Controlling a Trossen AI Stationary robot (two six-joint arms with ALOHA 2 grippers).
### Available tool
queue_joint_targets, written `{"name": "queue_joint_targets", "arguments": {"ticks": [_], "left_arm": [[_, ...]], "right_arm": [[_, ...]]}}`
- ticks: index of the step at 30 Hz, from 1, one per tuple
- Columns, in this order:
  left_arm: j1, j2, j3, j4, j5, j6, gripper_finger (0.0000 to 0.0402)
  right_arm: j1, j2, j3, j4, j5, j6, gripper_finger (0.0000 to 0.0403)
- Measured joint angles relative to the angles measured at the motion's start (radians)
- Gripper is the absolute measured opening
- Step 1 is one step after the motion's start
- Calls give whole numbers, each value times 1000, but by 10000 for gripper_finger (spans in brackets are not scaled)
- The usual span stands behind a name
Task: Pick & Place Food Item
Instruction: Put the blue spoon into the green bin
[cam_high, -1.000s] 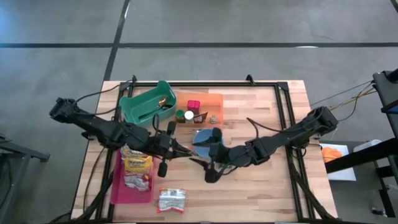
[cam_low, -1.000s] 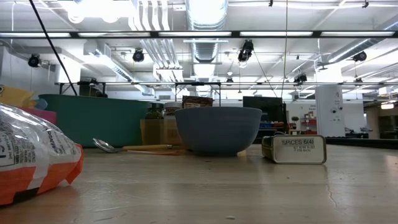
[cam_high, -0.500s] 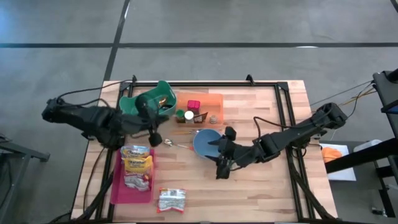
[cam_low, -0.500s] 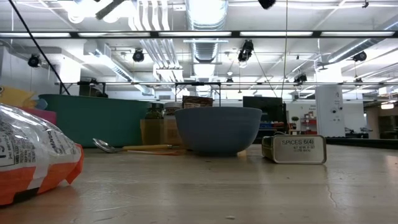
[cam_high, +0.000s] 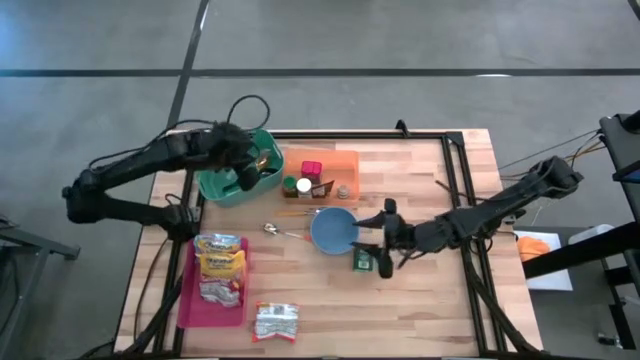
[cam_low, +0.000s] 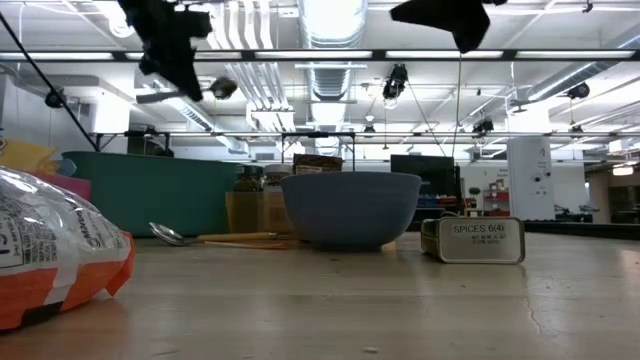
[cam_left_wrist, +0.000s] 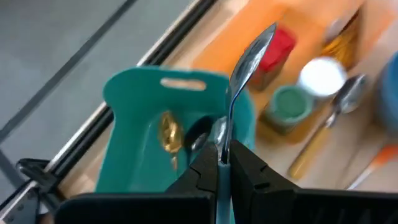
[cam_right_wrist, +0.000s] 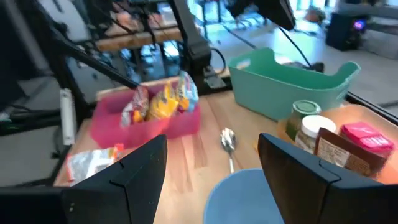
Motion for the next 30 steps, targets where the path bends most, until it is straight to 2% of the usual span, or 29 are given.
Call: {"name": "queue_joint_targets", "arguments": {"ticks": [4,9,22,30], "left_arm": [[100,57,-23,3,43,81,8],[187,159,-24,2,112,109,8],[204,429,-24,5,135,144,8],[220,467,-123,124,178,159,8]], "right_arm": [[0,-63,-70,82,-8,-12,249],[0,-91,-91,85,-9,-18,249],[0,-84,-84,81,-13,-38,249],[1,-84,-86,77,-14,-22,249]]}}
